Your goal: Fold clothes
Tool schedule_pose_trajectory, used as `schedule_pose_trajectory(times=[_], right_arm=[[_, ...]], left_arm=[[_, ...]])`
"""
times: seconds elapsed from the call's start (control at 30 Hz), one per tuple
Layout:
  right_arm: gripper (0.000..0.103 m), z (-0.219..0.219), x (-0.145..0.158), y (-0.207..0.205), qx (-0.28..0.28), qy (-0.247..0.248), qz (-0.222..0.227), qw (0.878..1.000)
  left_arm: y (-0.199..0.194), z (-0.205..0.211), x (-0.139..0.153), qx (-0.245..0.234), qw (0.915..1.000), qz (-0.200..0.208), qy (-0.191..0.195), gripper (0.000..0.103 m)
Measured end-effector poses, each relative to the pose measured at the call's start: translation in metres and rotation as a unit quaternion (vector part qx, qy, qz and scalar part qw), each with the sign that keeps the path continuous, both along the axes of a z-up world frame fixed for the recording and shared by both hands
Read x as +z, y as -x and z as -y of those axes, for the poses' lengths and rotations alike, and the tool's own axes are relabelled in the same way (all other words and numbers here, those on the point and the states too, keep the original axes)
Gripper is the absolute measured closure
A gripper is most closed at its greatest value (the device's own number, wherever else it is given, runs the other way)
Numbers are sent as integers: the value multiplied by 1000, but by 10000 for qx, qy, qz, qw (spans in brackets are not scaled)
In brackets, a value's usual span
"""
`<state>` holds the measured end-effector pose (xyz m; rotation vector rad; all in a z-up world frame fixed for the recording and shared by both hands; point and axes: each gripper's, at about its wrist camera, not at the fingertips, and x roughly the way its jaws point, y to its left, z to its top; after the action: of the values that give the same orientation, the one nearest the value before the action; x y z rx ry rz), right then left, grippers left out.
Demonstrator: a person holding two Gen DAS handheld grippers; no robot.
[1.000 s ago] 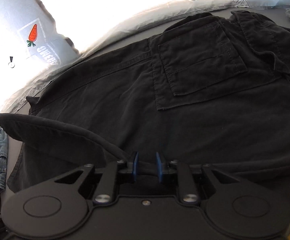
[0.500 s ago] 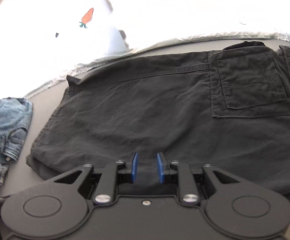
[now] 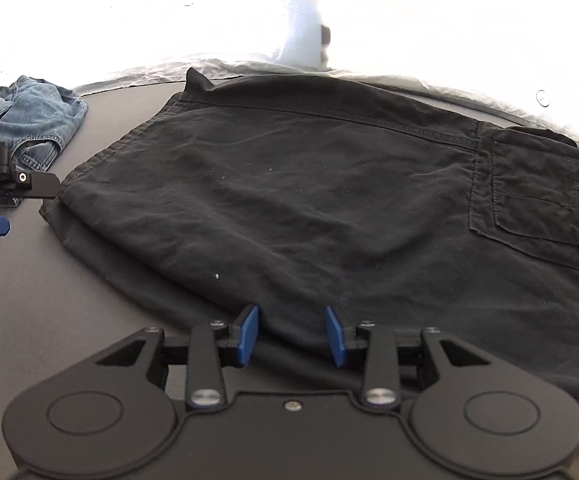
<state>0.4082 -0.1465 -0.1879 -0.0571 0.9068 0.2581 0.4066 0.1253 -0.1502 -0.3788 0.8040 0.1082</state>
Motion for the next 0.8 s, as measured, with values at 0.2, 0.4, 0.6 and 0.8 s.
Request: schedule_pose_trajectory(times=[0.2,0.4,0.6,0.8], right_arm=[[61,2,-2,-1,-12,-69,-1,10000],[60,4,-3,-2,-1,-84,1,10000],[60,5,-3,-2,-10,-111,-3,9999],[60,12,9,3,-136,-202,159,9996]], left_arm=[[-20,3,-23,94,9974,-184,697,54],[-41,-1,-36,451,9958,-384,695,36],[-55,7,-34,773,9956,-374,386,93],[-33,14,20,613,9975,253,231,100]])
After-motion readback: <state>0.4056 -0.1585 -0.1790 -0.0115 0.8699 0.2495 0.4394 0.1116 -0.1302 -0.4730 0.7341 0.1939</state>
